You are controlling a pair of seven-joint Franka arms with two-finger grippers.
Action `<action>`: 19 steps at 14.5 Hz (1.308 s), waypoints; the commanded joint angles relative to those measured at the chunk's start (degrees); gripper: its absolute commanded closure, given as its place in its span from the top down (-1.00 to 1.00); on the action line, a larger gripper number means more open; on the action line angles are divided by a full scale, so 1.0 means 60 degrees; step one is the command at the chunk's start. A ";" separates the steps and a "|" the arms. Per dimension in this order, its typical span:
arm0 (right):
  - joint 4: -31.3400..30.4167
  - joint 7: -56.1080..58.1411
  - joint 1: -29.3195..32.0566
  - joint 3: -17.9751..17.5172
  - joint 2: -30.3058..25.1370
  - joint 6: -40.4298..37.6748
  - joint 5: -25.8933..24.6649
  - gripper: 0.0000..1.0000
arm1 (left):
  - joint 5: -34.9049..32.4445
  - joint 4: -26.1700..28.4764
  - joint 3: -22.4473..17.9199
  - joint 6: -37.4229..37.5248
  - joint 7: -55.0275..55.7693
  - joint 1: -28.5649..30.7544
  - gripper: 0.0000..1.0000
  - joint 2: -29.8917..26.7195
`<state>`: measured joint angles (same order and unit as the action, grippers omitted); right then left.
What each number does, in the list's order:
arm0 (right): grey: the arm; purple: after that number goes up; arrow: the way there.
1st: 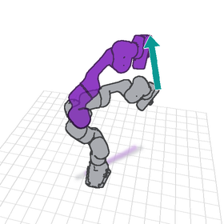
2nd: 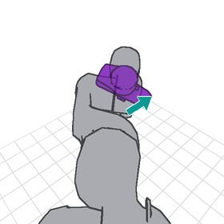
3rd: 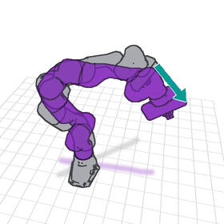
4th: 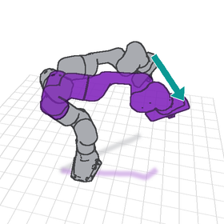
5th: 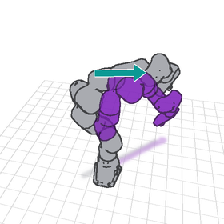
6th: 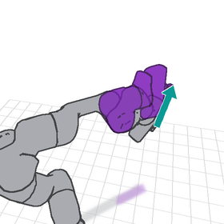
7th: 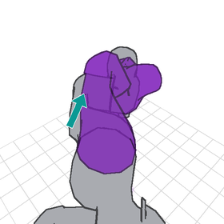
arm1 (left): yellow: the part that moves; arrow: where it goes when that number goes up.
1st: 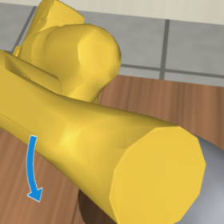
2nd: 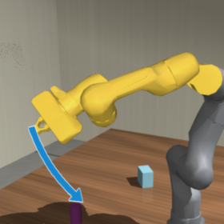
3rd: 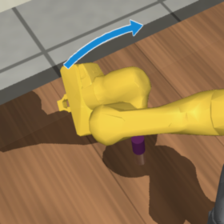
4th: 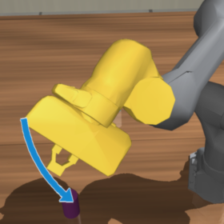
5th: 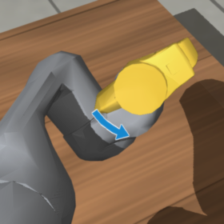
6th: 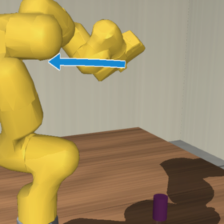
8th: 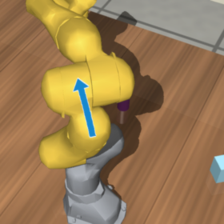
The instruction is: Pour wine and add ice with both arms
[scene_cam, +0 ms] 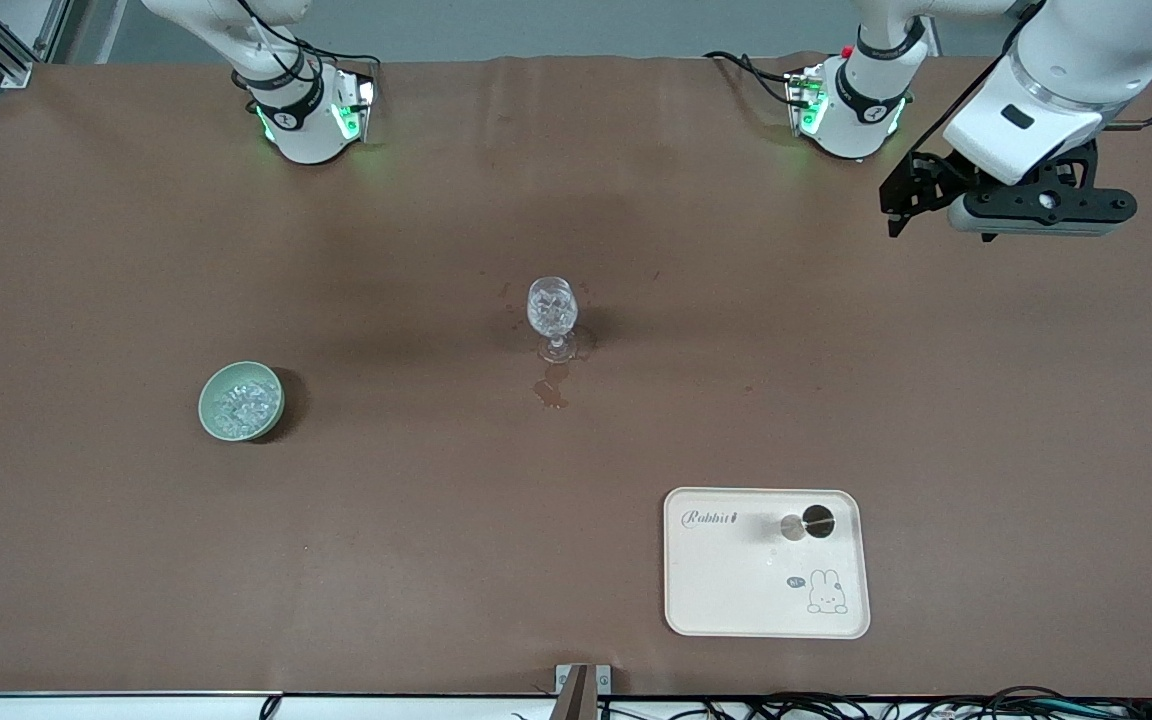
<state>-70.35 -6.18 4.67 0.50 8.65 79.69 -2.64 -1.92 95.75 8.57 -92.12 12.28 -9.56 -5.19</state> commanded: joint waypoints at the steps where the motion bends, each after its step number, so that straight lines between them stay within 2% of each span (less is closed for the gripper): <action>1: -0.0666 0.0298 0.0159 -0.0230 -0.0444 0.0092 0.0147 1.00 | 0.0203 0.0140 -0.0095 0.0074 -0.0377 0.0202 1.00 -0.0190; 4: -0.1806 0.0472 0.0173 -0.0215 -0.1146 0.0632 0.0161 1.00 | 0.0203 0.0096 -0.0110 0.0104 -0.0435 0.0348 1.00 -0.0190; 6: -0.2176 0.0751 0.0173 -0.0128 -0.1382 0.0811 0.0161 1.00 | 0.0203 0.0023 -0.0110 0.0293 -0.0683 0.0685 1.00 -0.0219; 9: -0.2220 0.0752 0.0173 0.0049 -0.1397 0.0752 0.0161 1.00 | 0.0189 -0.0431 -0.0110 0.0514 -0.1065 0.1359 1.00 -0.0102; 13: -0.2221 0.0737 0.0173 0.0078 -0.1397 0.0737 0.0481 1.00 | 0.0087 -0.0914 -0.0095 0.0529 -0.0933 0.1330 1.00 0.0249; 19: -0.2206 0.0781 0.0188 0.0136 -0.1383 0.0752 0.0557 1.00 | 0.0042 -0.0915 -0.0096 0.0529 -0.0963 0.1345 1.00 0.0308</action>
<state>-81.56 -2.57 4.95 1.51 2.10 83.32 -0.30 -1.83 91.94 7.92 -90.22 6.49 -1.48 -4.19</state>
